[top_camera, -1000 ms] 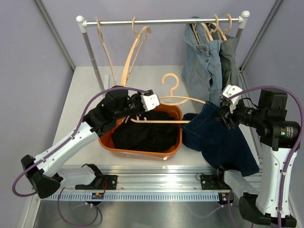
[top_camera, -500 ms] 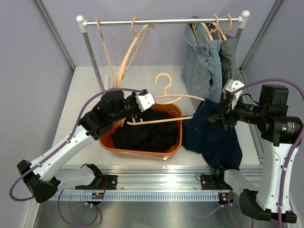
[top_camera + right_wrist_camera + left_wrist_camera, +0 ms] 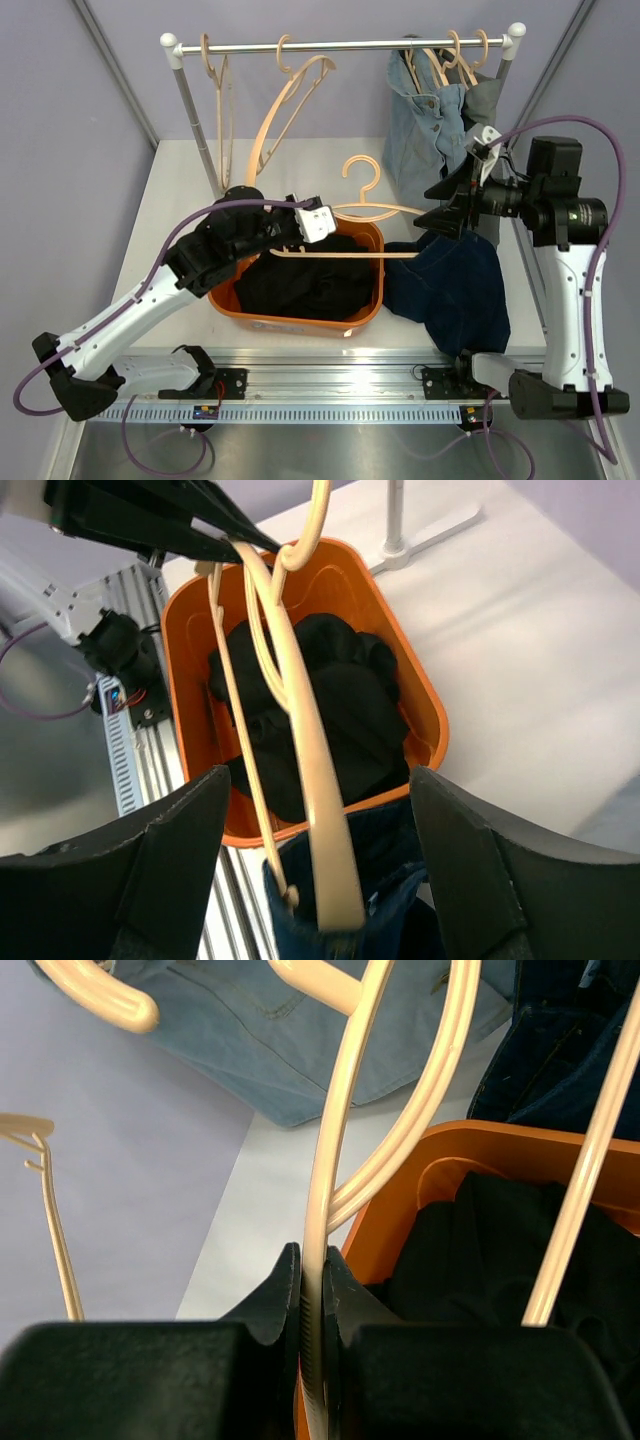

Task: Remove the skirt from the hanger

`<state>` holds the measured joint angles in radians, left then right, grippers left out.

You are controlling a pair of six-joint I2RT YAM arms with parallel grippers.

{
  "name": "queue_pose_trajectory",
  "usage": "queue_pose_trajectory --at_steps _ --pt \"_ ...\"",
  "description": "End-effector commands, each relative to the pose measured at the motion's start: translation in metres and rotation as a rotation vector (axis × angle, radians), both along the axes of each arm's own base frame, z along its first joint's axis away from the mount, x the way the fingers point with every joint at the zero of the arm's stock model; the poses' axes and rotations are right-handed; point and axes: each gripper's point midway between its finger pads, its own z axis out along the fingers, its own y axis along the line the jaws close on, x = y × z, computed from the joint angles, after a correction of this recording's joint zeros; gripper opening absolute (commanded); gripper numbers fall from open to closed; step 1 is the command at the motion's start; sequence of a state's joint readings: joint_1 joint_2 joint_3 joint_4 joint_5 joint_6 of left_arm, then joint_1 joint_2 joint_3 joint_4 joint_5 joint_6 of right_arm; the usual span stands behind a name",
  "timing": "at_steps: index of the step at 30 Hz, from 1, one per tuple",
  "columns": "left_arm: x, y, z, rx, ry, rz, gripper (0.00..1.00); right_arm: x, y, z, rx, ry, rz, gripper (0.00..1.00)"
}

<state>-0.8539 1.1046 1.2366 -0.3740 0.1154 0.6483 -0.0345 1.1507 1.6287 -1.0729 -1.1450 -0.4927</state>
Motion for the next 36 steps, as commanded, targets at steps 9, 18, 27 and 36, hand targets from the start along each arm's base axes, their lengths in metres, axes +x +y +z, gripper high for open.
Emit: queue_pose_trajectory --at_steps 9,18,27,36 --pt "0.002 -0.03 0.082 -0.041 -0.238 -0.08 0.0 0.002 0.039 0.009 -0.04 0.041 0.201 0.76" --pt "0.011 -0.055 0.097 0.032 -0.33 -0.156 0.0 -0.005 0.051 -0.001 -0.052 0.088 0.239 0.59" --pt "0.014 -0.067 0.11 0.051 -0.393 -0.184 0.0 -0.009 0.054 0.0 -0.023 0.105 0.261 0.19" --pt "0.03 -0.061 0.152 -0.151 -0.424 -0.038 0.65 -0.006 0.053 0.013 -0.014 -0.024 0.251 0.0"
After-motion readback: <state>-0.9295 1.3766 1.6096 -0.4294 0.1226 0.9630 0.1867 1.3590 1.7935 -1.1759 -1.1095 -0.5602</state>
